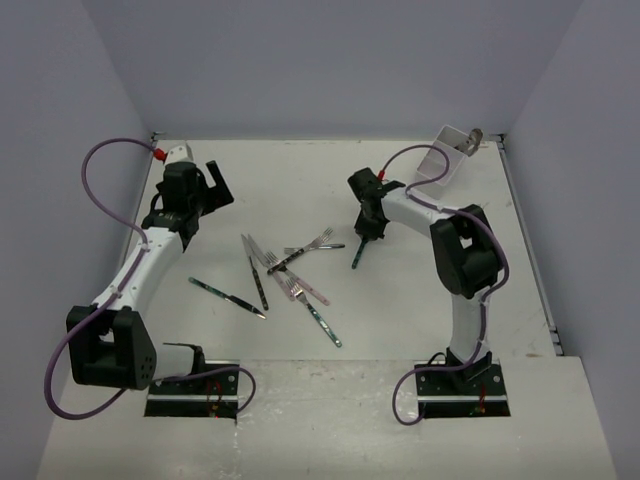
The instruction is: Sort the eating utensils into containers
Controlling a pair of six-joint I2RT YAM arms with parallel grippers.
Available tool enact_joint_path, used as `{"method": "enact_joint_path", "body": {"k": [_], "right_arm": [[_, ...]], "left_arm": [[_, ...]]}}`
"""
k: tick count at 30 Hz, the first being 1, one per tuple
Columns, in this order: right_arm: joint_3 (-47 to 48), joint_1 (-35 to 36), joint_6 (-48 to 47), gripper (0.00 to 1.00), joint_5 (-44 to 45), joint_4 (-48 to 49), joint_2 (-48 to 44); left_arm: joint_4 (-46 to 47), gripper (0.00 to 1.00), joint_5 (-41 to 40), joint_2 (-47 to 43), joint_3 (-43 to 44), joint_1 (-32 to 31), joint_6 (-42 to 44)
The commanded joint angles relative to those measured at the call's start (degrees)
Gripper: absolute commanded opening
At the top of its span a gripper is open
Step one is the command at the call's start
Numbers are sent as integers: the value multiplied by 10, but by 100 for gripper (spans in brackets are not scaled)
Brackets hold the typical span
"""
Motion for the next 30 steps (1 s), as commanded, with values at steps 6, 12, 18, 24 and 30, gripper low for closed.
{"method": "enact_joint_path", "body": {"k": [6,12,18,24,30], "right_arm": [[-89,-1,-93,0,35,153,-129],[-150,-1,-182,0,64,309,-208],[-148,-30,-317,0,107,433,-244],[-69,-129,-403,0,91,559,-215],[66,-192,-496,0,158,620,-113]], "left_arm": [[19,100,-10,-15,1,2,-5],[19,100,-13,-18,2,2,-3],[36,100,-7,-17,1,2,8],[45,100,-7,-6,15,2,19],[56,100,-17,8,31,2,30]]}}
